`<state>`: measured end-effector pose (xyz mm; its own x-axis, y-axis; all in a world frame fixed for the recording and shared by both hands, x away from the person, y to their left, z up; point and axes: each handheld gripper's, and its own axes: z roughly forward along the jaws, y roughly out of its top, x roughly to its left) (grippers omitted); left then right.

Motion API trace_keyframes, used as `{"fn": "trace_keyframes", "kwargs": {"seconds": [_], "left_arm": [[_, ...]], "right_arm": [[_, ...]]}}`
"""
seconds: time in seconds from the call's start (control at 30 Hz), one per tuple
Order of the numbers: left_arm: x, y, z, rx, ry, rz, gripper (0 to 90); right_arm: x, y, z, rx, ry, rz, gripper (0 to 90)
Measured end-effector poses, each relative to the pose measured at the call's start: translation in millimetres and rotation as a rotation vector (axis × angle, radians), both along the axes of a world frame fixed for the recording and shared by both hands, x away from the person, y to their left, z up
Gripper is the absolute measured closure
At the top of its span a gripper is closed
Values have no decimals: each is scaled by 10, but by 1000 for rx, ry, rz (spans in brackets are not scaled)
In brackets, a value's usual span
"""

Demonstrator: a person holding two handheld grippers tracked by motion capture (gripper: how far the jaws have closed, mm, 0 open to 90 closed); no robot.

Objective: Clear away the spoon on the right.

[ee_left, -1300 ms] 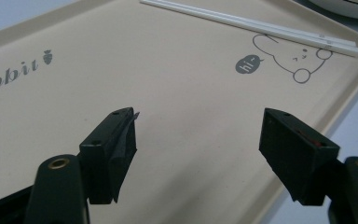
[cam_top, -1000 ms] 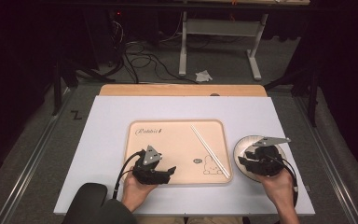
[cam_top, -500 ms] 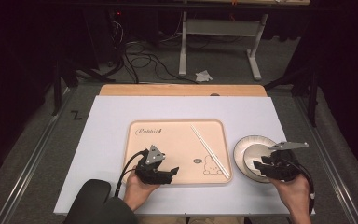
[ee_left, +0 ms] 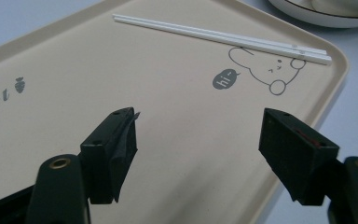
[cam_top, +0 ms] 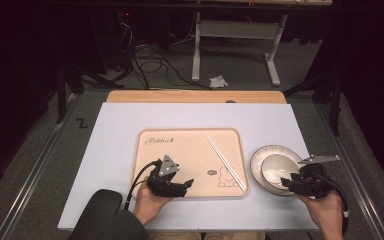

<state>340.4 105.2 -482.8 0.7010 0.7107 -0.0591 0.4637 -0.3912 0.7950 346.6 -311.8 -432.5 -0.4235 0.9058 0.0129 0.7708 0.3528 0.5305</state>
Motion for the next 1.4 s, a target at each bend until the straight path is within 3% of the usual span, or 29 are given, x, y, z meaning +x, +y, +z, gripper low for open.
{"fn": "trace_keyframes", "kwargs": {"seconds": [0.17, 0.3, 0.53, 0.67, 0.97, 1.4], "left_arm": [[-5, 3, 4, 2, -4, 4, 278], [-16, 4, 10, 0, -12, 6, 279], [-14, 2, 7, 1, -11, 9, 279], [-5, 16, 11, -7, -9, 15, 280], [-8, 9, 9, -4, -8, 14, 282], [-18, 24, 17, 4, -7, 22, 285]], "right_arm": [[29, 13, -34, -11, 37, 27, 602], [47, 0, -54, -19, 46, 29, 683], [55, -11, -66, -15, 53, 18, 730], [52, -49, -41, 1, 38, 13, 849], [37, -42, -31, -4, 32, 12, 857], [-36, -73, 151, 22, -55, -4, 860]]}}
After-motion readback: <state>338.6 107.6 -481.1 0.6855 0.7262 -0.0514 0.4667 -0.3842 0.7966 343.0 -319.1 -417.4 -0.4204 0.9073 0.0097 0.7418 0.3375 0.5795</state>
